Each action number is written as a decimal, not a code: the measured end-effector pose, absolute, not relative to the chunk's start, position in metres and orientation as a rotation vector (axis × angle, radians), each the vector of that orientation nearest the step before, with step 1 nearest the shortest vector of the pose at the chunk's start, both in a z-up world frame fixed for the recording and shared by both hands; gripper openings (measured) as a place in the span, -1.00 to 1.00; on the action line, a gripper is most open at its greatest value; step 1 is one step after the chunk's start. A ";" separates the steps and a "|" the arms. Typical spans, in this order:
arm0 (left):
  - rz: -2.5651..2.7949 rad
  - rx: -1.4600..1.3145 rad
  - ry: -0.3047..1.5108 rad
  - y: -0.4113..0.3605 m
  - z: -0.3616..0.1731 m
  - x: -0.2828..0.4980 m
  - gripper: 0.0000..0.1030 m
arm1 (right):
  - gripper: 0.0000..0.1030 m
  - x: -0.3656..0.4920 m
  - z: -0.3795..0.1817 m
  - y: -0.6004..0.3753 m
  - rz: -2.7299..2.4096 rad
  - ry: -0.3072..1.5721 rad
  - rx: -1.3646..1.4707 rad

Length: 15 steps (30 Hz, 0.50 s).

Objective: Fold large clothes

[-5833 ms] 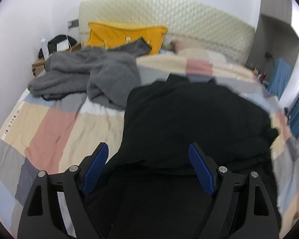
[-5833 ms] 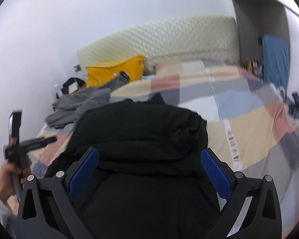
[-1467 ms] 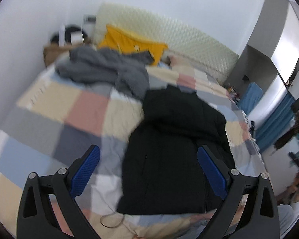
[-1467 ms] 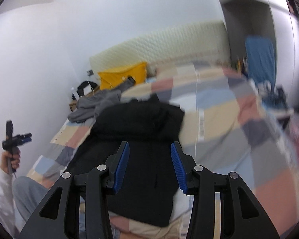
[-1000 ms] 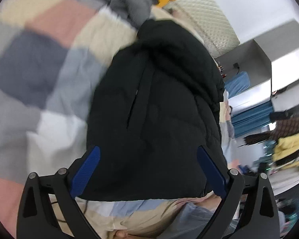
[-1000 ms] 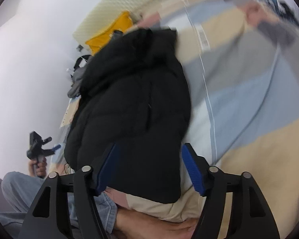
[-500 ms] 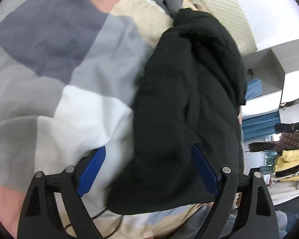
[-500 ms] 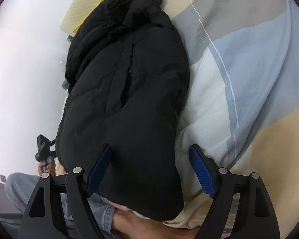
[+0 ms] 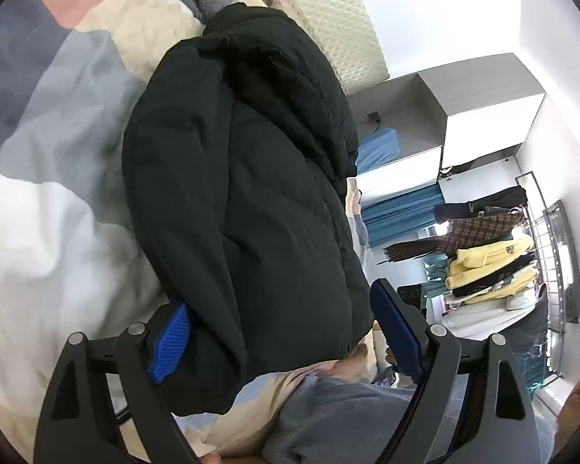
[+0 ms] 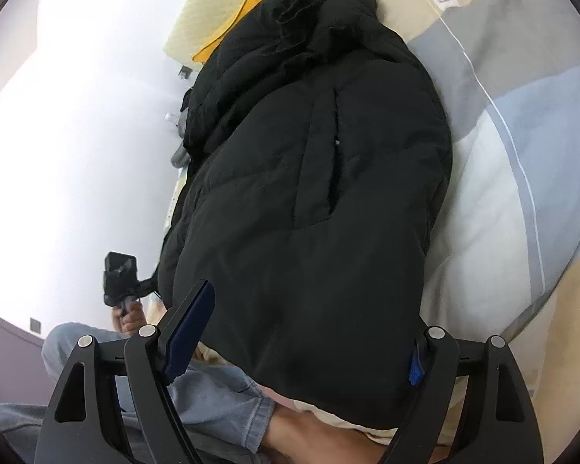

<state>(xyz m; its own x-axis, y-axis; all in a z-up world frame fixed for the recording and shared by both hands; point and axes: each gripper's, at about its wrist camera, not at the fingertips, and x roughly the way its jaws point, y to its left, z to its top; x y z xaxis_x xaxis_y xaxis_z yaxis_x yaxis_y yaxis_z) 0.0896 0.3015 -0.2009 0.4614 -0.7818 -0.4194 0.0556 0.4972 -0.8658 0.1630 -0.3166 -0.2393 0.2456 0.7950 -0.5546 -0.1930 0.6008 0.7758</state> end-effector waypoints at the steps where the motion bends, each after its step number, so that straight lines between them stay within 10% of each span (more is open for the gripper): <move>1: -0.572 -0.884 0.994 0.299 -0.207 0.094 0.68 | 0.60 0.163 -0.244 -0.318 0.732 1.139 0.653; 11: -0.498 -0.883 1.117 0.286 -0.233 0.098 0.64 | 0.52 0.154 -0.240 -0.288 0.774 1.155 0.501; 13: -0.468 -0.870 1.104 0.284 -0.223 0.100 0.17 | 0.25 0.160 -0.229 -0.287 0.764 1.134 0.511; 15: -0.451 -0.900 1.091 0.284 -0.219 0.104 -0.19 | -0.43 0.168 -0.223 -0.288 0.736 1.117 0.511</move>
<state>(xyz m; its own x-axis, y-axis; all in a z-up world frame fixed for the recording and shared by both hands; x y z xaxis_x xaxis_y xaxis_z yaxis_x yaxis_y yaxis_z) 0.1039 0.2845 -0.2189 0.4219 -0.7100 -0.5639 -0.1043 0.5798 -0.8080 0.1678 -0.2885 -0.2227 0.2480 0.7485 -0.6150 -0.2692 0.6630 0.6985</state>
